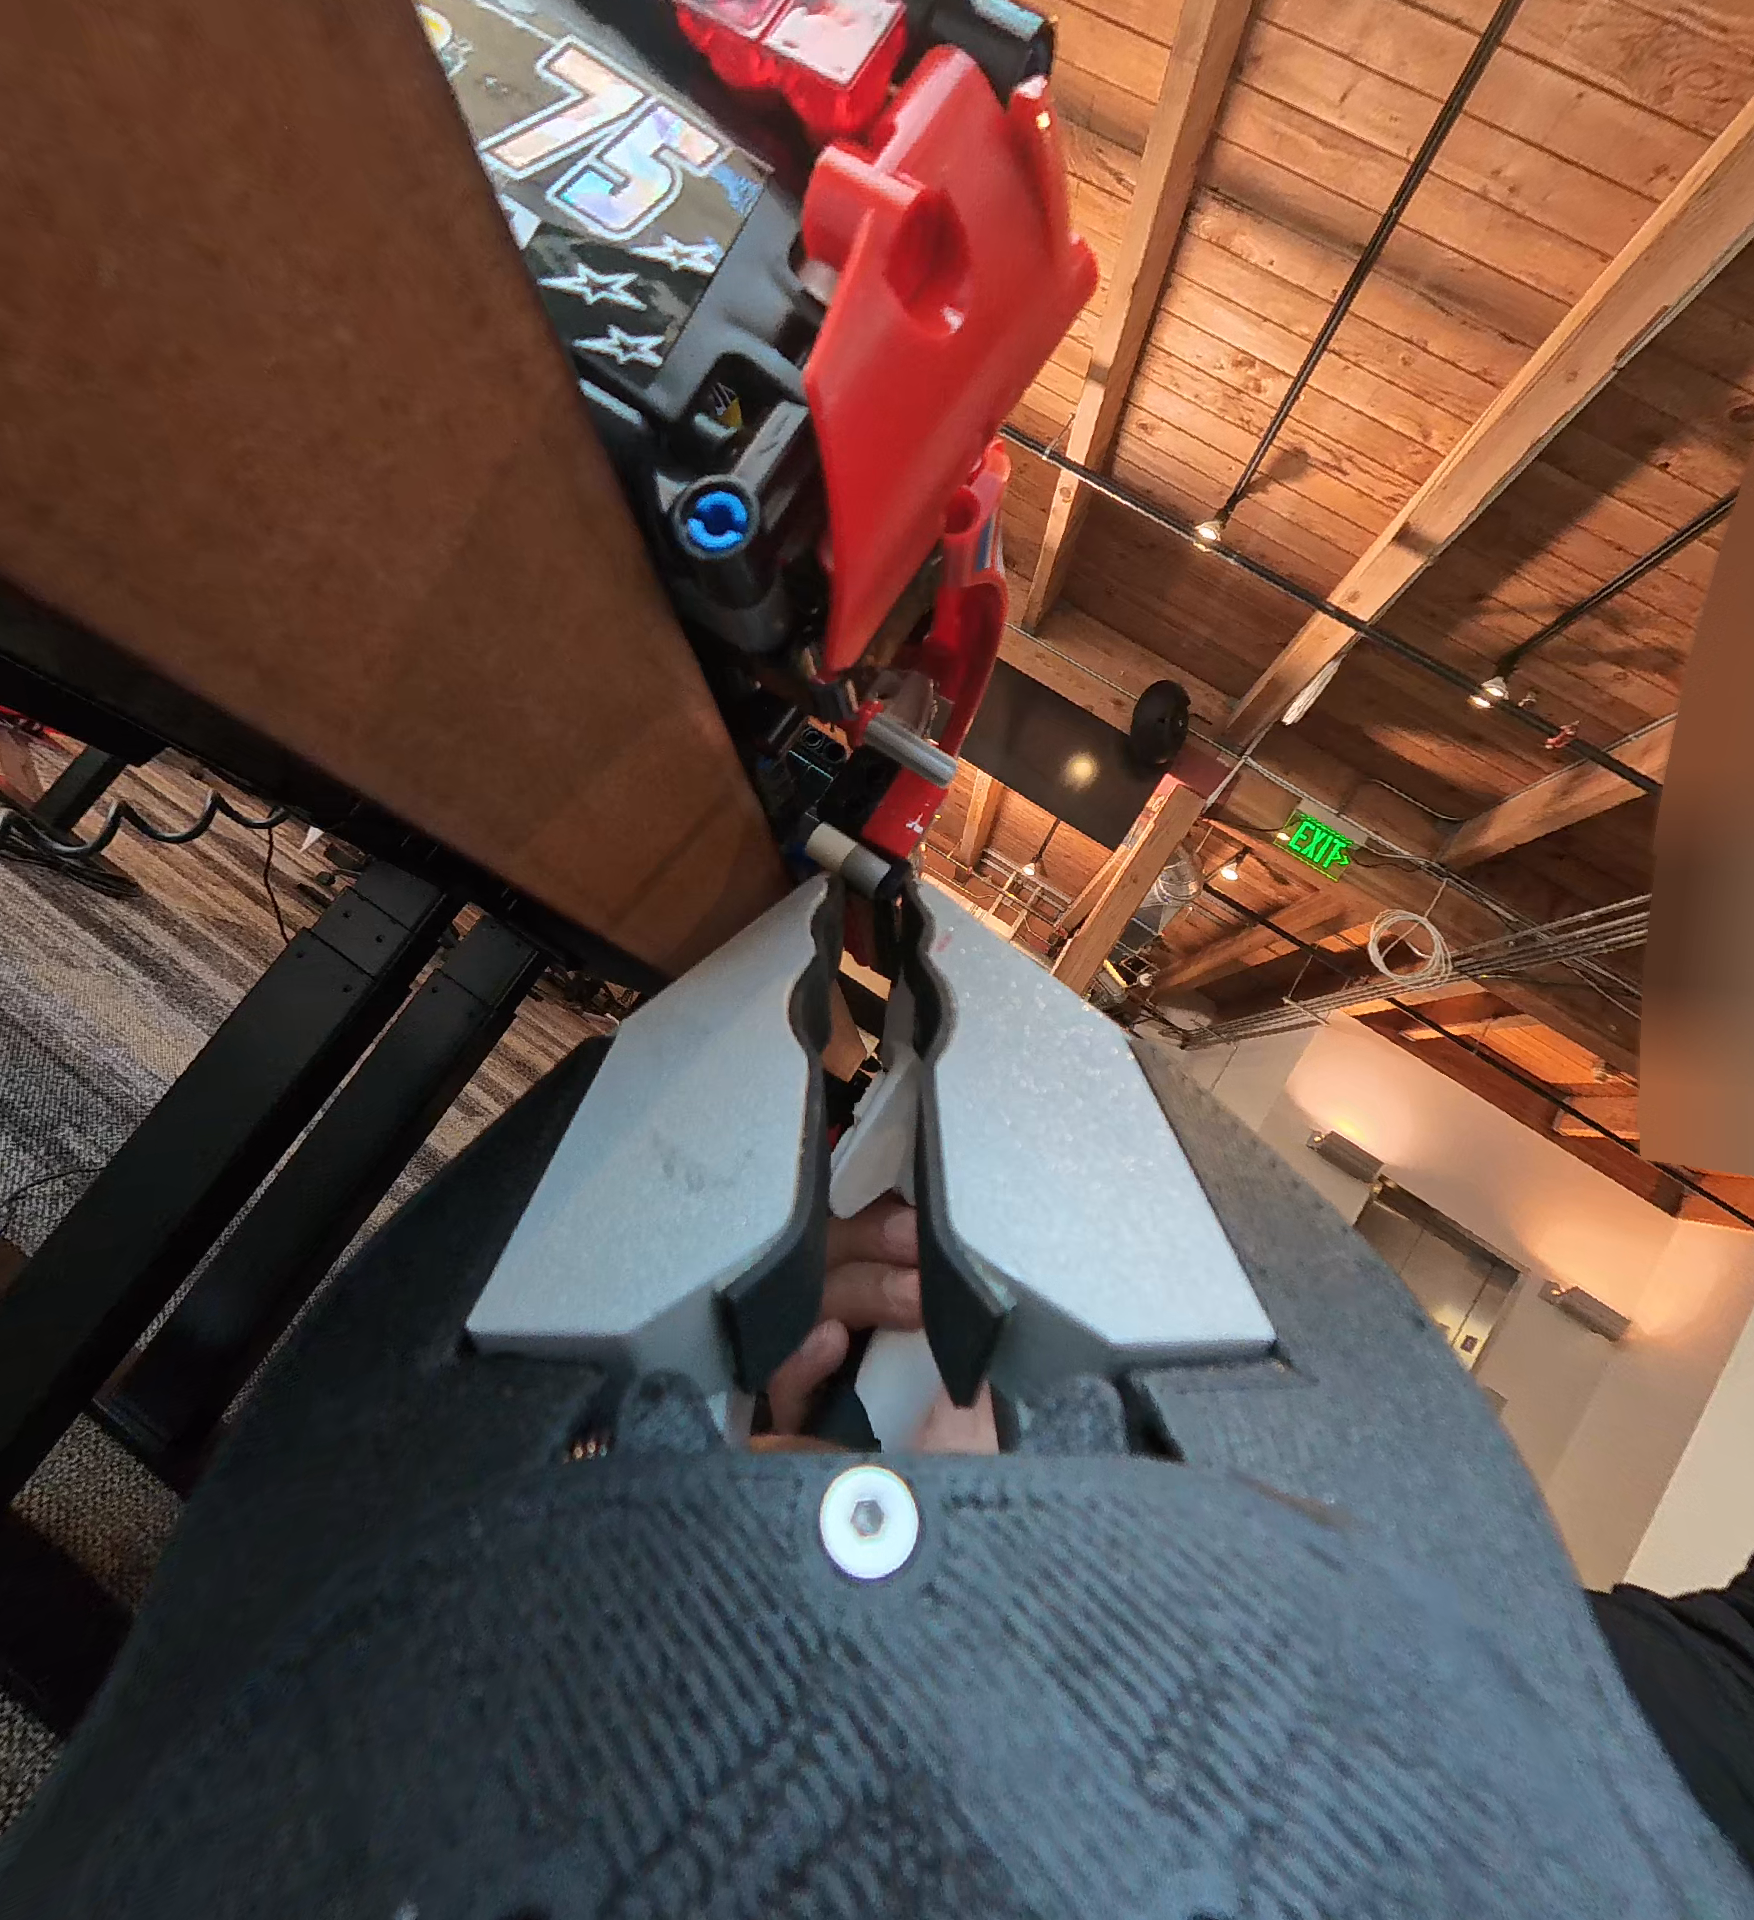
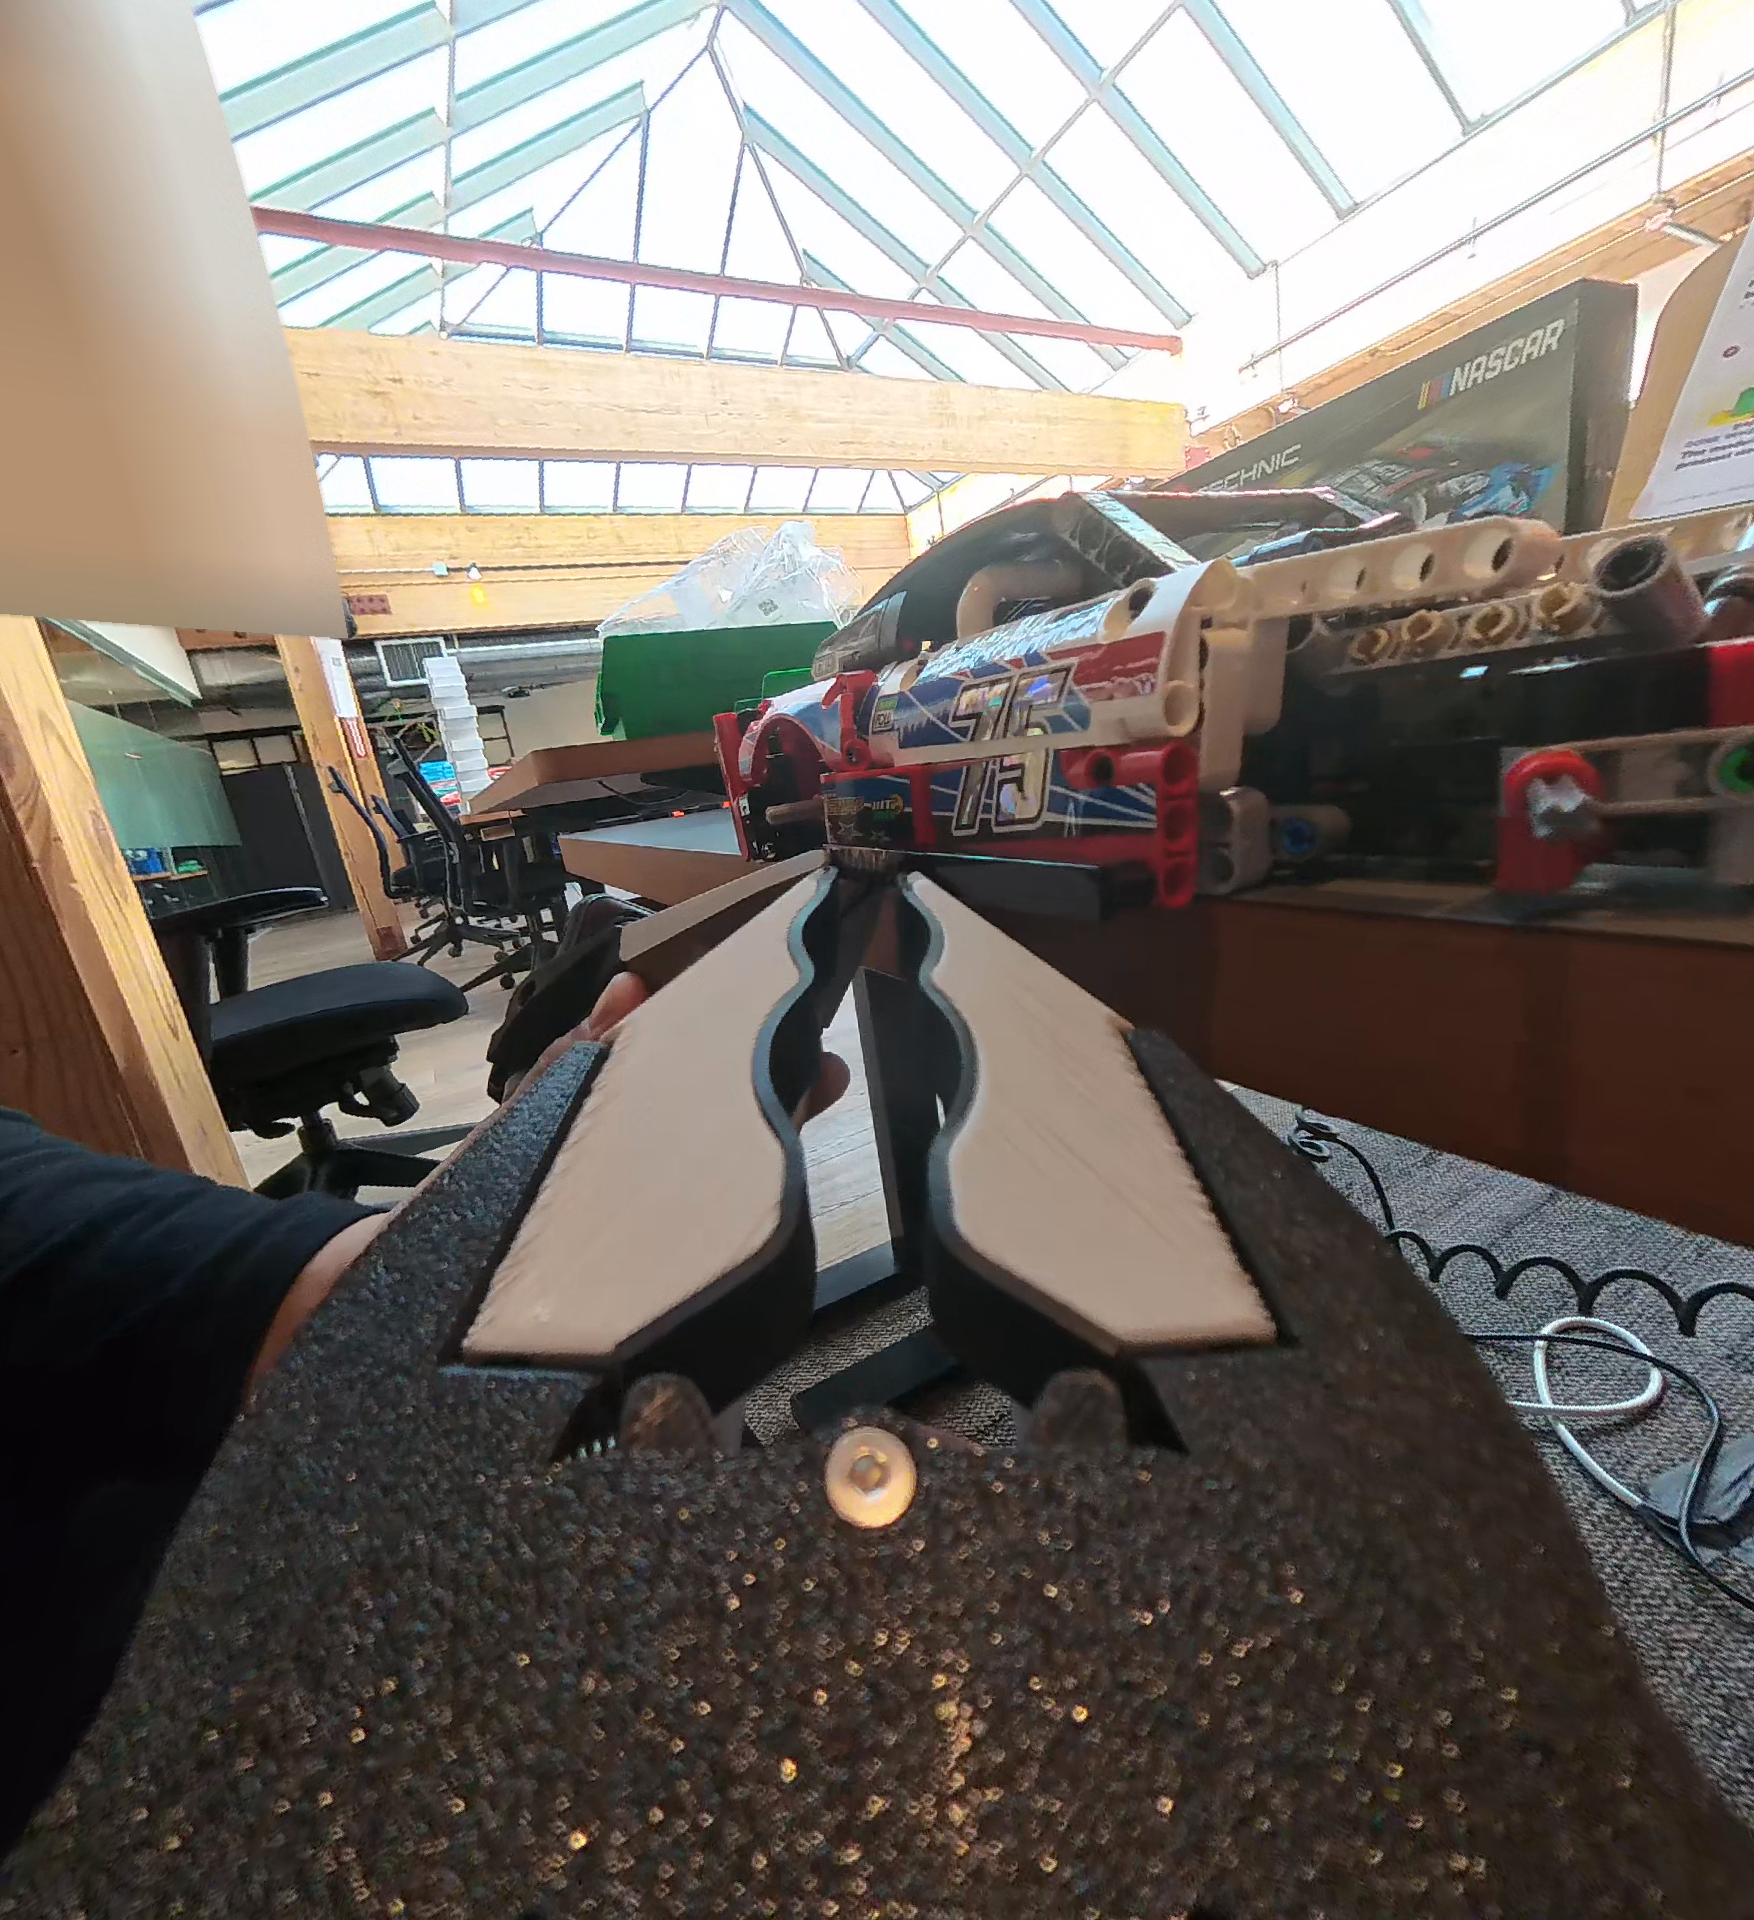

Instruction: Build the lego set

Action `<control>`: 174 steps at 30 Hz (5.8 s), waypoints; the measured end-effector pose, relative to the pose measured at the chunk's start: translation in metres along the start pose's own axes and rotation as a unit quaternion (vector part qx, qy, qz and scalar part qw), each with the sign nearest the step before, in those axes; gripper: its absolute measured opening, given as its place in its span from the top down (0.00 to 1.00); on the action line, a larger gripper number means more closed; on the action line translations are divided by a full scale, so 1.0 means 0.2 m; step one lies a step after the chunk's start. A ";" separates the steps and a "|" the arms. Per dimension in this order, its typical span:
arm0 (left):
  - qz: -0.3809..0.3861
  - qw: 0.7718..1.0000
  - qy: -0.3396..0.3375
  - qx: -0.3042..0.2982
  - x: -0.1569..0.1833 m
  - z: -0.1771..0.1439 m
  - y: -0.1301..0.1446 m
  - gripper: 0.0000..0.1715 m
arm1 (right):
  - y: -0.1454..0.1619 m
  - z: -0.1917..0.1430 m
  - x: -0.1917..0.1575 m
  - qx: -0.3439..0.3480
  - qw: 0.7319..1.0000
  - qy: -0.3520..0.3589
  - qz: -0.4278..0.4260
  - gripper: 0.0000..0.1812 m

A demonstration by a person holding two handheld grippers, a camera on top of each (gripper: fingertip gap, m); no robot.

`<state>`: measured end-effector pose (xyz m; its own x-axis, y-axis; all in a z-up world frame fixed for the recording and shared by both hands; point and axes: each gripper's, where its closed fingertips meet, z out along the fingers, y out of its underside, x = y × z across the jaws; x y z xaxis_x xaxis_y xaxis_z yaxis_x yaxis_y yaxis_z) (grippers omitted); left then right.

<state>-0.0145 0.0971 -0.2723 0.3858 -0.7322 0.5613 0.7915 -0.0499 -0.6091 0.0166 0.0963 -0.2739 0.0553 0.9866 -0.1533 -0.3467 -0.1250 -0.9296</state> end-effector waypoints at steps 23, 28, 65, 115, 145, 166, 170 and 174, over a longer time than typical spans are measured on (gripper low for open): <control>0.003 1.000 -0.002 0.002 0.00 -0.01 -0.01 0.96 | 0.02 0.07 -0.02 -0.041 0.999 0.012 -0.034 1.00; 0.002 1.000 -0.001 0.003 0.00 0.00 -0.01 0.96 | -0.01 0.01 0.02 -0.025 0.999 0.021 -0.032 1.00; 0.009 1.000 0.005 0.005 0.02 -0.02 -0.03 0.99 | 0.05 0.16 -0.06 -0.043 0.998 -0.002 -0.042 1.00; 0.114 0.985 -0.038 -0.125 0.19 -0.24 0.01 0.85 | -0.47 -0.10 -0.50 0.102 0.944 -0.315 -0.017 1.00; 0.177 0.814 0.147 -0.534 0.88 -0.17 0.04 0.88 | -1.33 -0.52 0.19 0.059 0.966 0.240 -0.070 1.00; 0.077 0.779 0.045 -0.621 0.77 -0.68 0.69 0.89 | -0.48 -0.47 1.12 -0.461 0.802 0.367 -0.101 0.49; 0.050 0.804 0.008 -0.593 0.63 -0.62 0.66 0.90 | -0.33 -0.46 1.23 -0.495 0.800 0.328 -0.082 0.51; 0.041 0.811 -0.009 -0.583 0.54 -0.53 0.61 0.90 | -0.30 -0.45 1.25 -0.508 0.810 0.292 -0.032 0.68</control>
<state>0.0738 -0.0601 -0.3440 0.4300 -0.7554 0.4945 -0.2199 -0.6188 -0.7541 0.1362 0.3409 -0.2873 0.5787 0.8140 0.0501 0.6072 -0.3890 -0.6928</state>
